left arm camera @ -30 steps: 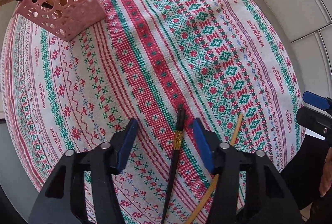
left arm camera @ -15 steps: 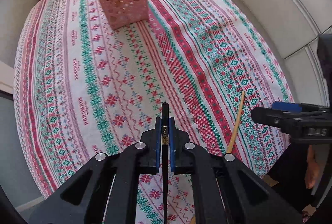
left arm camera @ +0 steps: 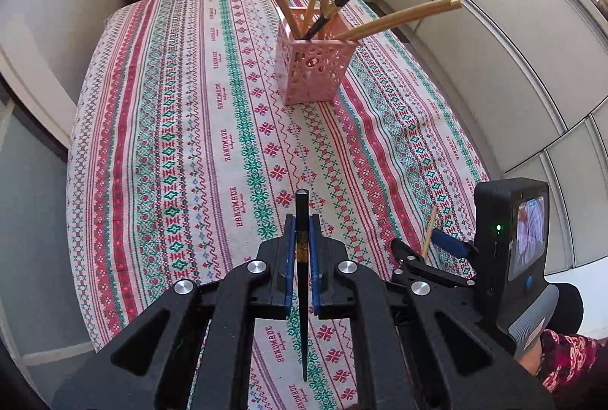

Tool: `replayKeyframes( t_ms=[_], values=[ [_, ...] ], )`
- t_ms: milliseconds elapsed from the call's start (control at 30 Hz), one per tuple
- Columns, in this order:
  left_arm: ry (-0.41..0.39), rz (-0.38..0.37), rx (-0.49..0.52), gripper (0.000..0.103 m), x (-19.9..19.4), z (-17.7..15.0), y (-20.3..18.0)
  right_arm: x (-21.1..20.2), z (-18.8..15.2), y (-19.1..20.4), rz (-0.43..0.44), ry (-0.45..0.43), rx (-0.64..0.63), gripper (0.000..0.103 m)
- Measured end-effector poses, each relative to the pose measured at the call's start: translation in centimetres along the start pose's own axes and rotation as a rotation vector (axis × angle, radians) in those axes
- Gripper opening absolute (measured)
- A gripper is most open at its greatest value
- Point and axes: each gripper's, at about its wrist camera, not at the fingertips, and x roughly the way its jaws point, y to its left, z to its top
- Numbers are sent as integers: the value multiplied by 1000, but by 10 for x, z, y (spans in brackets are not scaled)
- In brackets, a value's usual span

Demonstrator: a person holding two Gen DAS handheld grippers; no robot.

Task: Organize utensils
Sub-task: 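Lift both held chopsticks upright and carry them toward the pink holder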

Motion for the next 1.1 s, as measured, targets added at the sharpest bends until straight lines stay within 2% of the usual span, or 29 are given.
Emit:
replayKeyframes(
  t_ms=[33,133,200,367,467,567,633,700,800,867,933,1033,1100],
  values=[
    [-6,1,-8,6,-4,-2,5,0,2,1,48,13,-14,11],
    [-15,-4,-38,7,-5,-4,16,5,18,-7,153,59,18,6],
    [-22,-13,-54,7,-7,-5,23,4,27,-23,257,48,65,6],
    [-85,-39,-75,7,-27,-4,27,-45,27,-46,370,-135,70,6],
    [-150,-63,-74,7,-47,-3,23,-90,19,-59,399,-283,21,6],
    [-176,-78,-43,7,-60,-4,14,-117,11,-70,382,-351,-15,6],
    [-134,-81,-57,7,-49,-4,13,-127,13,-79,382,-356,-21,6],
    [-17,-78,-63,7,-19,-2,12,-134,16,-82,385,-356,-22,6],
    [139,-19,-62,22,34,3,4,-138,19,-93,399,-353,-7,6],
    [207,27,-64,25,64,9,-2,-139,19,-98,398,-365,-7,6],
    [248,50,-79,34,84,16,-4,-137,15,-100,404,-372,-8,6],
    [263,109,-103,47,103,26,-1,-140,17,-107,412,-386,-3,6],
    [285,140,-119,47,115,29,4,-143,19,-112,418,-394,-3,6]
  ],
)
